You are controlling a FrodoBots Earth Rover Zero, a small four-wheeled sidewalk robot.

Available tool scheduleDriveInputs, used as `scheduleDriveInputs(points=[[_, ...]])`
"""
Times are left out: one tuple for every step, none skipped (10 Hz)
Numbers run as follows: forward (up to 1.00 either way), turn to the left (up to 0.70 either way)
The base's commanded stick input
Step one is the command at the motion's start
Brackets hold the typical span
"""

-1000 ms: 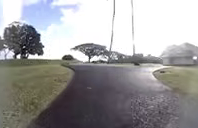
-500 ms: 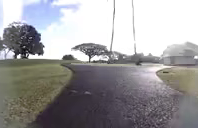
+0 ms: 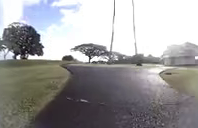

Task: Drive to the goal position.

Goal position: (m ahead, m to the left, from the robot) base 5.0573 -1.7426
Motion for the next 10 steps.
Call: scheduleDriveInputs(points=[[0.6, 0.0], [0.6, 0.0], [0.6, 0.0], [0.6, 0.0], [0.6, 0.0], [0.6, 0.0], [0.6, 0.0], [0.6, 0.0], [0.6, 0.0], [0.6, 0.0]])
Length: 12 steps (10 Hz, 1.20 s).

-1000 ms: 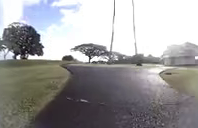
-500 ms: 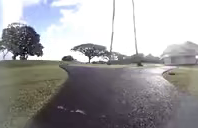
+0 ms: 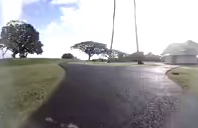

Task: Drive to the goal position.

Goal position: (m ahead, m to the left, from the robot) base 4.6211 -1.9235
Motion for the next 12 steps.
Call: scheduleDriveInputs(points=[[0.6, 0.0], [0.6, 0.0], [0.6, 0.0], [0.6, 0.0], [0.6, 0.0], [0.6, 0.0], [0.6, 0.0], [0.6, 0.0], [0.6, 0.0], [0.6, 0.0], [0.6, 0.0], [0.6, 0.0]])
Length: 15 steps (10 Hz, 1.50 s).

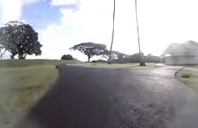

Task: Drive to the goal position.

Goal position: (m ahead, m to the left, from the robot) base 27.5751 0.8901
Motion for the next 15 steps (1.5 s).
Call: scheduleDriveInputs(points=[[0.6, 0.0], [0.6, 0.0], [0.6, 0.0], [0.6, 0.05], [0.6, 0.14], [0.6, 0.14], [0.6, 0.14], [0.6, 0.11], [0.6, 0.03], [0.6, 0.0], [0.6, 0.0], [0.6, 0.0], [0.6, 0.0], [0.6, 0.0], [0.6, 0.0]])
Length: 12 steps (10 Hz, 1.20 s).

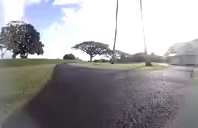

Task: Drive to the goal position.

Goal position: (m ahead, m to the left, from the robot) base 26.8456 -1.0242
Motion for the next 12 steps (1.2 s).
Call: scheduleDriveInputs(points=[[0.6, 0.0], [0.6, 0.0], [0.6, 0.0], [0.6, 0.0], [0.6, 0.0], [0.6, 0.0], [0.6, 0.15], [0.6, 0.15], [0.6, 0.15], [0.6, 0.15], [0.6, 0.15], [0.6, 0.15]])
